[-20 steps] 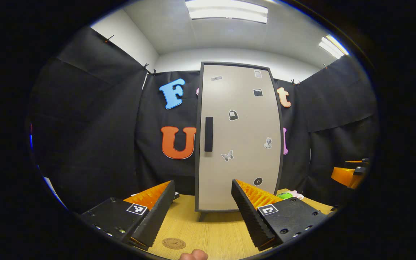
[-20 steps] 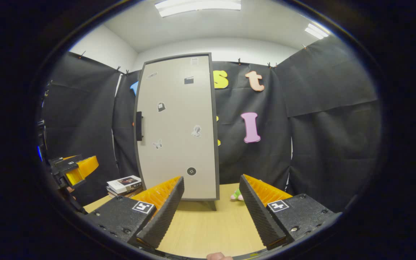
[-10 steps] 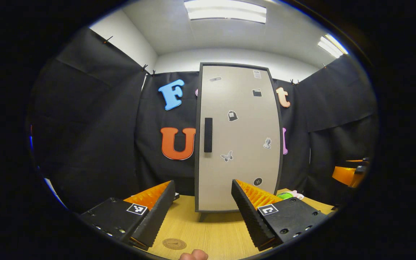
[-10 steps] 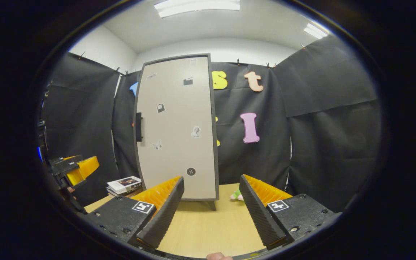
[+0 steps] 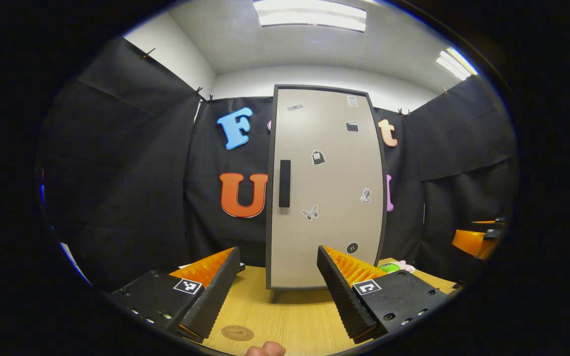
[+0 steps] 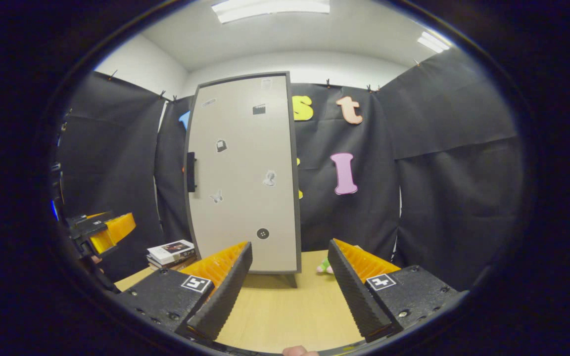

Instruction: Open the cabinet door with the right hand, grasp the bottle in the cabinet with the left hand and place it on the coaster, then close the cabinet door with the right hand.

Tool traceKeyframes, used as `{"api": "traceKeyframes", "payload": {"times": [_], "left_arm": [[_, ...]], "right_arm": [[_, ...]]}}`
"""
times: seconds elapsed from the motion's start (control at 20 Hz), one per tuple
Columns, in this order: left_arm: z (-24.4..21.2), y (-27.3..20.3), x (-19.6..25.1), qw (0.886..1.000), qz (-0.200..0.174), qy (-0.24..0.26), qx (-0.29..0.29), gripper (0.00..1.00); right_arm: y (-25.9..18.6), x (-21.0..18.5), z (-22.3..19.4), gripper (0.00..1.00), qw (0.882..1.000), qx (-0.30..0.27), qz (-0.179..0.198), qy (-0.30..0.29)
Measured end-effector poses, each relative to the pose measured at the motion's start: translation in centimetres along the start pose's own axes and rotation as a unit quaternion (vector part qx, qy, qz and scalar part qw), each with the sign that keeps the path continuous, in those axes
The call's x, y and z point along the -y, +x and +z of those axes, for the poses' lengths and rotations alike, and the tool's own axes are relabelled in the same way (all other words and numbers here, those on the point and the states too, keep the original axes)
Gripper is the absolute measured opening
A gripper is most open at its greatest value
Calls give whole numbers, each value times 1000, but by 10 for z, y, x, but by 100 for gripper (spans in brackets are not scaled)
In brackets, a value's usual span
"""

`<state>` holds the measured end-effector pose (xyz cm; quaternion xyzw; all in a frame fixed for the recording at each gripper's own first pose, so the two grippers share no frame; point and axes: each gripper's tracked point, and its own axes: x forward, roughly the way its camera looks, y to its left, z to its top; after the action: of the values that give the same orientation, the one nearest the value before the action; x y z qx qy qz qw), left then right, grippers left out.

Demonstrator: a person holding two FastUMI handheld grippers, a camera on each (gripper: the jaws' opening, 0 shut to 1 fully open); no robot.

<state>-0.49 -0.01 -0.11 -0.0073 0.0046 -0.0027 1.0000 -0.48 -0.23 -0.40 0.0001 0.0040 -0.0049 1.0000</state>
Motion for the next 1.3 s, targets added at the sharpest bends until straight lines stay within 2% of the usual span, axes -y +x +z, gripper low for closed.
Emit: {"api": "traceKeyframes", "payload": {"times": [0.05, 0.1, 0.15, 0.2, 0.25, 0.3, 0.4, 0.55, 0.6, 0.75, 0.8, 0.9, 1.0, 1.05, 1.2, 1.3], "left_arm": [[-1, 0, 0, 1000, 0, 0, -1, 95], [-1, 0, 0, 1000, 0, 0, -2, 95], [-2, -1, -1, 1000, 0, 0, -3, 95], [-2, -1, -2, 1000, 1, 0, -2, 95], [-2, -1, -2, 1000, 0, -1, -2, 95], [-2, -1, -1, 1000, 0, -2, -2, 95], [-2, -1, -2, 1000, -1, -2, -1, 95], [-5, -2, -2, 1000, -2, -4, -5, 95], [-6, -3, -2, 1000, -2, -4, -6, 95], [-7, -6, -3, 1000, -4, -6, -8, 95], [-7, -7, -4, 1000, -3, -4, -7, 95], [-8, -8, -8, 1000, 1, 0, -6, 95], [-8, -10, -7, 1000, -1, -1, -6, 95], [-8, -10, -8, 1000, -2, -2, -6, 95], [-13, -9, -8, 1000, -5, -3, -9, 95], [-15, -8, -9, 1000, -4, -2, -10, 95]], "right_arm": [[1, -2, -1, 94, 1000, 0, 2, 0], [2, -3, -1, 99, 1000, -2, 3, 0], [3, -5, -2, 95, 1000, -2, 6, -1], [5, -6, -1, 99, 1000, -1, 8, -1], [6, -8, 0, 99, 1000, -1, 11, -2], [8, -11, 2, 94, 1000, 1, 15, -4], [16, -18, 6, 95, 1000, 4, 25, -7], [30, -34, 13, 95, 999, 5, 47, -10], [37, -40, 14, 99, 998, 7, 55, -14], [62, -61, 28, 95, 996, 15, 84, -24], [70, -73, 30, 99, 995, 14, 99, -20], [88, -98, 41, 99, 991, 15, 131, -5], [108, -118, 50, 95, 988, 14, 151, 1], [118, -129, 56, 99, 987, 18, 159, 1], [149, -165, 66, 99, 982, 22, 189, 1], [169, -188, 68, 95, 979, 16, 203, -1]]}}
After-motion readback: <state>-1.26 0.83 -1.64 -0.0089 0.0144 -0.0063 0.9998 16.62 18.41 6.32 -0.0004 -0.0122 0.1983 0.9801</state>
